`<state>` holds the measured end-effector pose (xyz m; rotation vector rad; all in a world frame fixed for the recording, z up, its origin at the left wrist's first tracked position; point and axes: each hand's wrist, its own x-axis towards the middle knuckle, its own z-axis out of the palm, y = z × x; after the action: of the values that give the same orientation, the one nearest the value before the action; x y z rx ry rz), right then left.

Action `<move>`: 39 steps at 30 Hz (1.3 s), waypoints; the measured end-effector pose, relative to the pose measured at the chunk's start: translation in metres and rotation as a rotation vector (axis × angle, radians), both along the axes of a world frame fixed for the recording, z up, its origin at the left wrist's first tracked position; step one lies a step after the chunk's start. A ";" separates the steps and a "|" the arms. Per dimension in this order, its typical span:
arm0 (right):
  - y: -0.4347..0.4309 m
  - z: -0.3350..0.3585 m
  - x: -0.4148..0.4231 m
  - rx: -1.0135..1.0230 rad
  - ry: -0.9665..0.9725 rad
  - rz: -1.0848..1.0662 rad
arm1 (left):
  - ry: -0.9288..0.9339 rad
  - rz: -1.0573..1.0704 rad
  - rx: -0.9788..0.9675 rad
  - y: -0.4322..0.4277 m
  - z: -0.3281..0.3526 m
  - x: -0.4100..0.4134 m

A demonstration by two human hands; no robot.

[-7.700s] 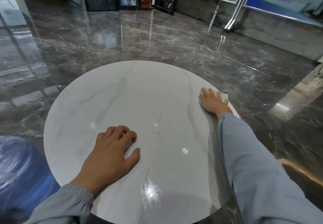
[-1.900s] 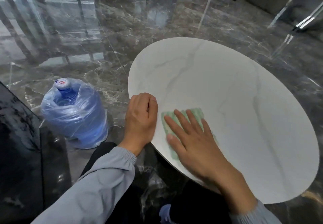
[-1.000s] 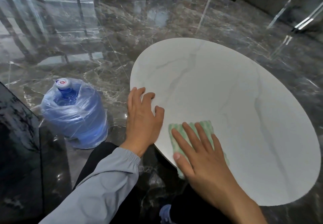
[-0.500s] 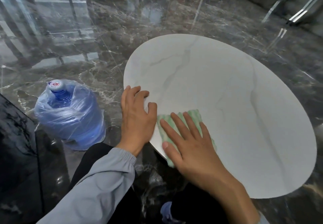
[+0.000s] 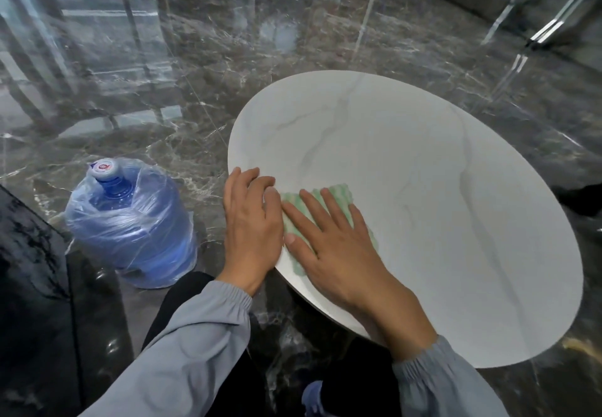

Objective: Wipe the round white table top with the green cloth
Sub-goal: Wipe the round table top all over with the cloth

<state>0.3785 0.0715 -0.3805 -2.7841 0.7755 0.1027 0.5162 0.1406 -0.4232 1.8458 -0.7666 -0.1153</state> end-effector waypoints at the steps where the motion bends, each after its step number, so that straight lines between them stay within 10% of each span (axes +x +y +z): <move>1: 0.007 0.002 -0.014 0.002 0.006 0.009 | 0.011 0.004 -0.004 0.000 0.000 0.000; 39: 0.034 0.001 -0.028 -0.085 0.062 0.160 | 0.523 -0.023 -0.172 -0.022 0.005 0.064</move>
<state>0.3502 0.1058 -0.3791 -2.9339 0.5822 0.1895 0.5801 0.1185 -0.4180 1.5452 -0.4149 -0.5090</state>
